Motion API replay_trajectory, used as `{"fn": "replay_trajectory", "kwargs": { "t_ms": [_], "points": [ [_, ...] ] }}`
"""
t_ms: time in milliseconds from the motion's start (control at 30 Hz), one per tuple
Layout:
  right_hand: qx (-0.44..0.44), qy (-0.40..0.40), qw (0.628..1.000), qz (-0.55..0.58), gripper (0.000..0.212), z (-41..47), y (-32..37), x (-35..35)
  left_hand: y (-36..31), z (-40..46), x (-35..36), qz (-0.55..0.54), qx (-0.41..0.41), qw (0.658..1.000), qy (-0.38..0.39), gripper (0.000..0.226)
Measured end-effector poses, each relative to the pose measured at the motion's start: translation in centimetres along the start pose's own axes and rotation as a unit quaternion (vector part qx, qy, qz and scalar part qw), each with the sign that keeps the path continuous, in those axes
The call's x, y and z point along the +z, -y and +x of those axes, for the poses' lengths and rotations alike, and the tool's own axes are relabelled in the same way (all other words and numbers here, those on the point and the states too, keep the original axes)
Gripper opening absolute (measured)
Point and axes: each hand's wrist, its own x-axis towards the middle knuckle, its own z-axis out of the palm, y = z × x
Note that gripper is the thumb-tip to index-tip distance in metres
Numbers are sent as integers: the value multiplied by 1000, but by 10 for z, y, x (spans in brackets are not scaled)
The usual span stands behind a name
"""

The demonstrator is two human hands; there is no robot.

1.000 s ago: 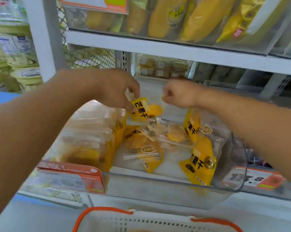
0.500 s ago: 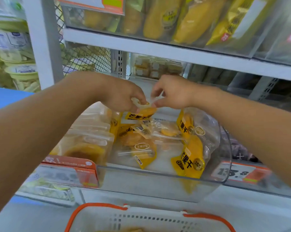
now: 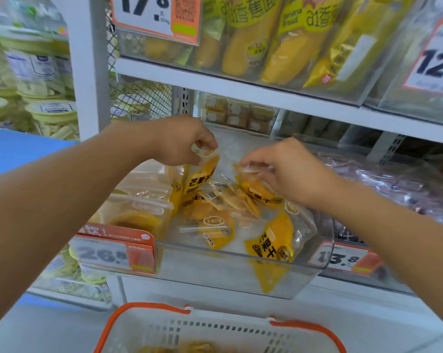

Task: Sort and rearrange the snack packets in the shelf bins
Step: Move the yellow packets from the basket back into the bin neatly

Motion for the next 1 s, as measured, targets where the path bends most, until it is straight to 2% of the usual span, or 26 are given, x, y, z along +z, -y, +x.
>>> {"fn": "replay_trajectory", "kwargs": {
  "t_ms": [33, 100, 200, 267, 300, 367, 433, 500, 567, 667, 733, 833, 867, 967, 1000],
  "points": [
    [-45, -5, 999, 20, 32, -1, 2, 0, 0, -2, -1, -4, -2, 1000, 5, 56],
    [-108, -67, 989, 69, 26, -1, 5, -1, -2, -4, -2, -9, -5, 1000, 11, 72],
    [-77, -123, 982, 118, 35, 6, 5, -5, -6, -7, -7, -17, -5, 1000, 23, 92],
    [0, -64, 995, 79, 38, 13, -2, -1, -8, -9, -8, -31, -3, 999, 27, 92],
    [38, -13, 998, 39, 28, 17, -7, 2, -8, -9, -8, -40, -3, 999, 23, 87],
    [91, 111, 989, -31, 18, 23, -17, 12, -7, -9, -7, -53, 2, 999, 11, 75],
    [122, 175, 976, -43, 16, 28, -23, 19, -6, -8, -7, -64, 6, 998, 7, 68],
    [100, 135, 985, -43, 30, 34, -23, 18, -5, -7, -6, -60, 5, 998, 5, 69],
    [55, 72, 995, -30, 38, 38, -22, 14, -5, -6, -7, -48, 3, 999, -1, 79],
    [-13, -25, 998, 60, 30, 39, -18, 15, -8, -8, -11, -41, -2, 999, -10, 101],
    [-25, -68, 992, 100, 25, 37, -13, 19, -10, -9, -12, -65, 2, 998, -24, 105],
    [-18, -107, 988, 109, 31, 38, -6, 21, -14, -7, -11, -120, 19, 991, -55, 89],
    [-14, -128, 984, 121, 34, 39, -5, 21, -15, -4, -10, -125, 27, 990, -64, 77],
    [23, -189, 967, 170, 45, 43, 1, 19, -15, 3, -4, -102, 38, 987, -114, 15],
    [51, -184, 967, 168, 48, 43, 5, 17, -15, 5, -2, -93, 31, 987, -124, 12]
  ]
}}
